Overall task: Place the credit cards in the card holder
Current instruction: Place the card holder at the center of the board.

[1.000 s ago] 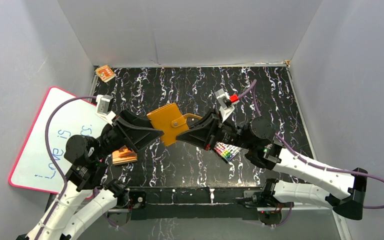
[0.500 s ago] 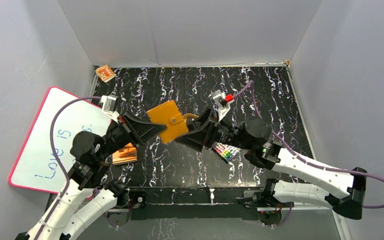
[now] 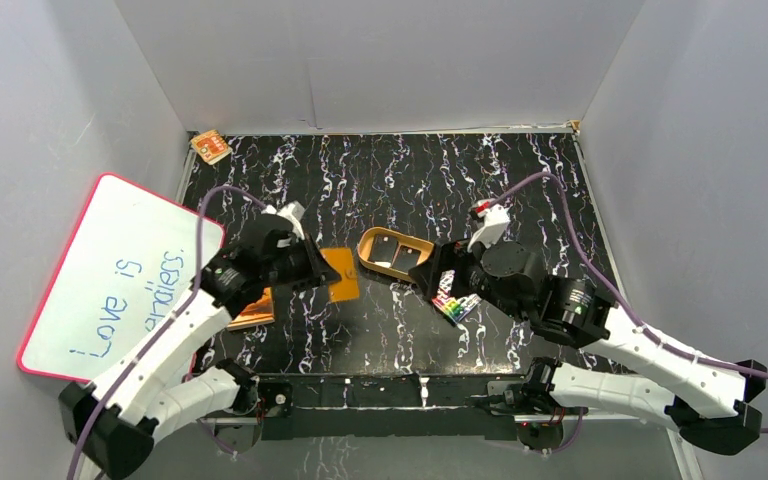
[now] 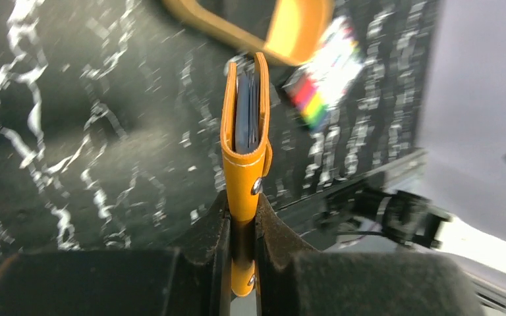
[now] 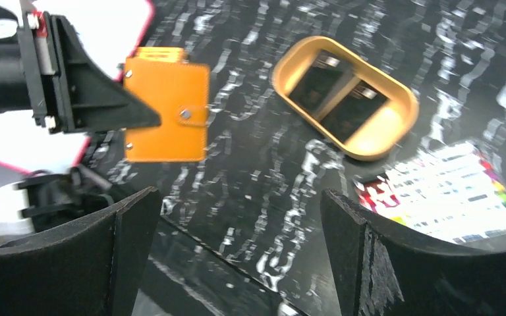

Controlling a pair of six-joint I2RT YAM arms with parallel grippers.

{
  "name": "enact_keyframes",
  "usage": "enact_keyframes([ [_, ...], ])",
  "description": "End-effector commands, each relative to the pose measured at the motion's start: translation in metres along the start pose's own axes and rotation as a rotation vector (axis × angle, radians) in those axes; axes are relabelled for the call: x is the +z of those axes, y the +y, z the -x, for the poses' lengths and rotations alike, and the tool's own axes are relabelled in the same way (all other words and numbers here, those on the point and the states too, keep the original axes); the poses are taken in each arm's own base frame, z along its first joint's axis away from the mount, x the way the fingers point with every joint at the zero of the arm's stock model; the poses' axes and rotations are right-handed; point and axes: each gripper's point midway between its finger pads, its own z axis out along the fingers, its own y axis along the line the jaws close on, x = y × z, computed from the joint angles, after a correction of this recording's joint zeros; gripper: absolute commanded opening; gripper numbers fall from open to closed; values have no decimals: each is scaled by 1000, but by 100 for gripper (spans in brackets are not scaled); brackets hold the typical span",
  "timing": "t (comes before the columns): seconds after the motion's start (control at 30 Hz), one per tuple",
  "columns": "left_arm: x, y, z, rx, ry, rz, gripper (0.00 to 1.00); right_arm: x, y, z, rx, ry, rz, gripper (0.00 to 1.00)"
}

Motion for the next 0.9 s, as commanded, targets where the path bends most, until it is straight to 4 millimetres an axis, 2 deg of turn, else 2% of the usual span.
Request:
enact_keyframes([
  [0.0,16,41,-24,2,111,157,0,-10,-45,3,27,-76,-199,99],
  [0.17,40,75,-19,1,179,250,0,0,-40,-6,-23,-41,-166,99],
  [0.33,66,74,-11,7,217,167,0,8,-35,-18,-79,23,-148,99],
  [0.43,80,68,-8,-43,271,90,0,9,-28,-17,-86,18,-103,99],
  [0.53,90,62,4,-75,276,13,0,7,-24,-15,-93,17,-81,99],
  [0.87,113,90,12,-183,333,-9,0,2,-22,-10,-102,-5,-60,99],
])
